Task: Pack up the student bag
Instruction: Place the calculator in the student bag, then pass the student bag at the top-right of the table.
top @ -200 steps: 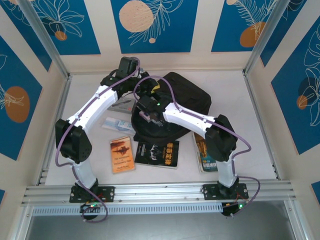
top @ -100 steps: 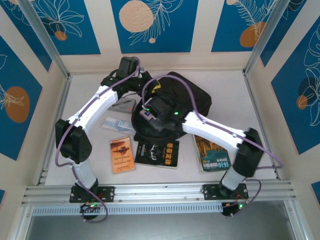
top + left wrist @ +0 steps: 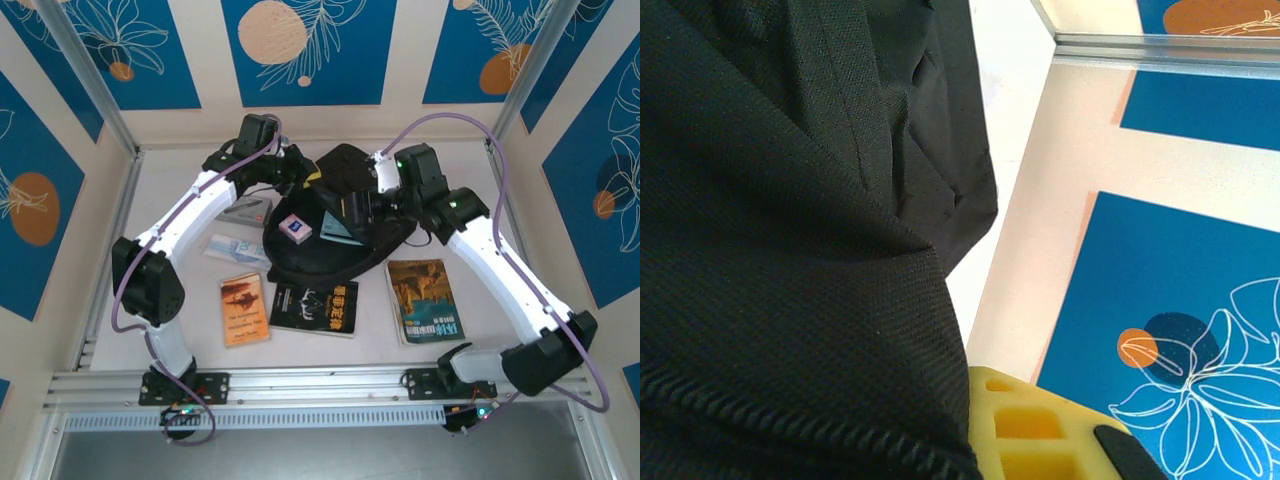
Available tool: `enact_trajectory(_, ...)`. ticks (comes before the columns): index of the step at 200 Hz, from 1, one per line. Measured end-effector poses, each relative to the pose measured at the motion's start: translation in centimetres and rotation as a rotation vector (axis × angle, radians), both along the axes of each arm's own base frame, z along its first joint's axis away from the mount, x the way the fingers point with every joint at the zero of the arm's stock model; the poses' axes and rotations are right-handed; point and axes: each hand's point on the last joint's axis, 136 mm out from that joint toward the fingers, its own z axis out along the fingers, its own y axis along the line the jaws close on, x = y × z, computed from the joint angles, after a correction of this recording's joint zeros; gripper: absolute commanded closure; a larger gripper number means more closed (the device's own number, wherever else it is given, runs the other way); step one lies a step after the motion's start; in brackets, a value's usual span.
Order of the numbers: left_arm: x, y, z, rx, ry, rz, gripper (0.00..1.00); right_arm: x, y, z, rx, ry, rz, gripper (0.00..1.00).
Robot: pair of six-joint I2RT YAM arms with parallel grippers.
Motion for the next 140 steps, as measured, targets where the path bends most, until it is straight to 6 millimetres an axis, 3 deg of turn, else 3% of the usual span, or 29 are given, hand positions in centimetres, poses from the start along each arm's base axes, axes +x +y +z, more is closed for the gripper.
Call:
enact_trajectory(20,0.0,0.0,0.0,0.001,0.001,0.000,1.00,0.8,0.2,-1.2,0.050,0.082,0.018,0.39)
enact_trajectory(40,0.0,0.0,0.0,0.001,0.001,0.000,1.00,1.6,0.9,-0.9,0.061,0.100,0.057,0.34)
enact_trajectory(63,0.0,0.0,-0.1,0.001,0.002,0.000,1.00,2.8,2.3,0.3,0.027,0.035,0.119,0.30)
enact_trajectory(95,0.0,0.0,-0.1,0.002,0.003,0.000,1.00,2.8,5.1,-0.1,-0.095,-0.078,0.232,0.31)
enact_trajectory(114,0.1,0.0,-0.1,0.003,0.004,-0.001,1.00,2.8,6.7,-1.4,-0.167,-0.114,0.295,0.39)
enact_trajectory(140,0.0,0.0,-0.3,0.012,0.000,-0.009,1.00,3.4,7.1,-3.3,-0.252,-0.128,0.315,0.68)
